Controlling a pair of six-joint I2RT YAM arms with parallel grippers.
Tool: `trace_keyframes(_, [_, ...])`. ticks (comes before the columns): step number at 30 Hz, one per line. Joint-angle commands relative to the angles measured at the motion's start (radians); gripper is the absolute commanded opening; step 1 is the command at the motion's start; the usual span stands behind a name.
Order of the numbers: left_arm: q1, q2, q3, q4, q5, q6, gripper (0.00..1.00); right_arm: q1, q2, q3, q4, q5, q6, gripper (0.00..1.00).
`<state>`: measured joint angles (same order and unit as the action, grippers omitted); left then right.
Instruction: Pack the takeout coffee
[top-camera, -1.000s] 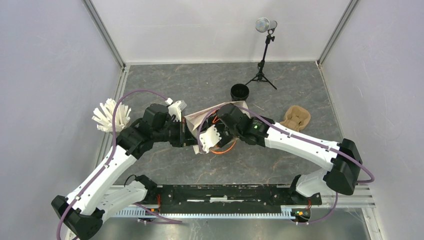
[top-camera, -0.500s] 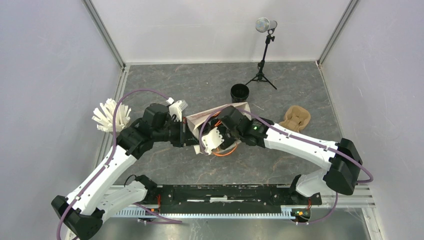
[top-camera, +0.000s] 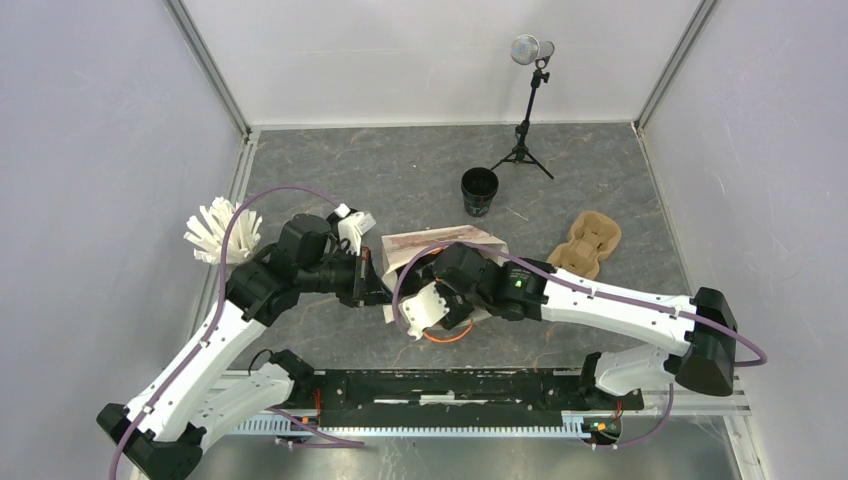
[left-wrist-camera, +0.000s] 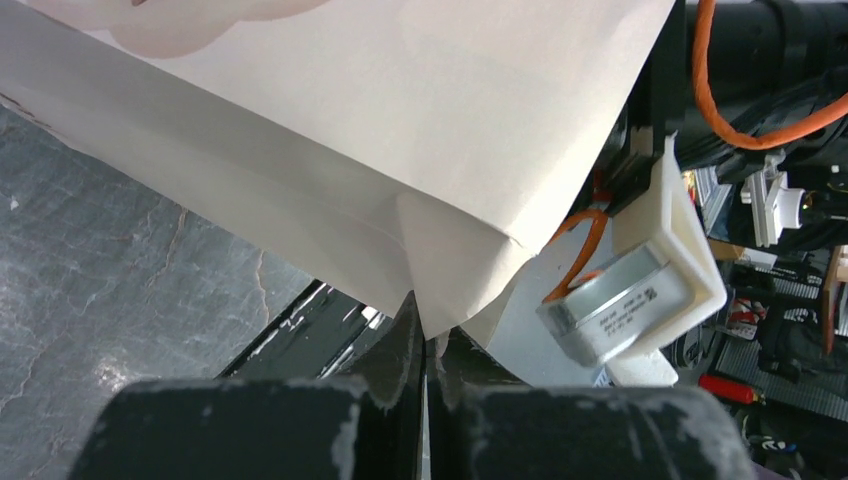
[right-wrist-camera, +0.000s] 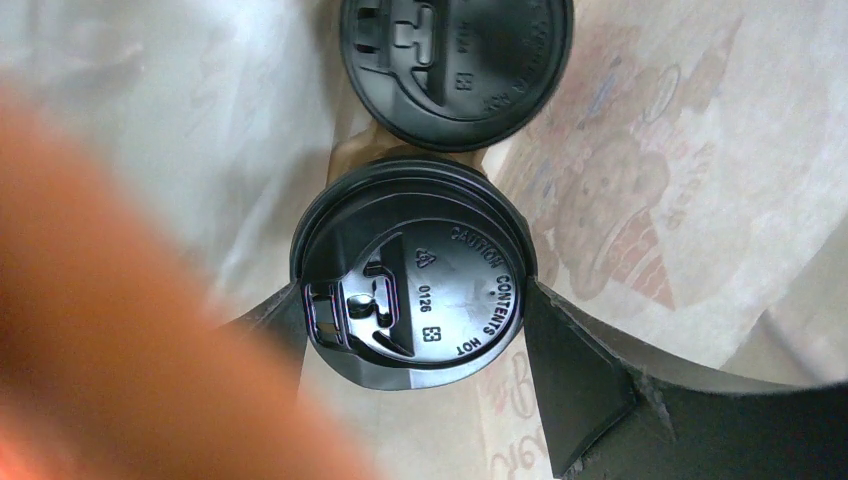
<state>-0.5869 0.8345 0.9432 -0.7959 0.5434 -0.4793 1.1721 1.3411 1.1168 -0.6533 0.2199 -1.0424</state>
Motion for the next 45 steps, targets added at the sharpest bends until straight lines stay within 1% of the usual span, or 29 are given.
trace_keyframes(1, [-0.004,-0.018,-0.006,-0.029,0.043,0.072,0.02,-0.003,-0.032,-0.018,0.001,0.052,0.061,0.60])
trace_keyframes(4, [-0.004,-0.023,-0.010,-0.029,0.041,0.064,0.02,-0.023,-0.035,-0.030,0.013,0.043,0.063,0.60])
trace_keyframes(7, [-0.004,-0.028,-0.017,-0.029,0.044,0.064,0.02,-0.052,-0.057,-0.078,0.077,0.020,0.058,0.60])
trace_keyframes(11, [-0.004,-0.028,-0.021,-0.029,0.050,0.062,0.02,-0.077,-0.059,-0.095,0.109,0.002,0.039,0.60])
trace_keyframes(16, [-0.004,-0.028,-0.021,-0.024,0.056,0.056,0.02,-0.085,-0.060,-0.098,0.128,-0.034,0.027,0.59])
trace_keyframes(38, [-0.004,-0.020,0.005,-0.021,0.090,0.049,0.02,-0.129,-0.074,-0.202,0.202,-0.082,-0.012,0.59])
trace_keyframes(45, [-0.004,-0.028,0.002,-0.020,0.093,0.037,0.02,-0.132,-0.054,-0.219,0.228,-0.061,-0.021,0.58])
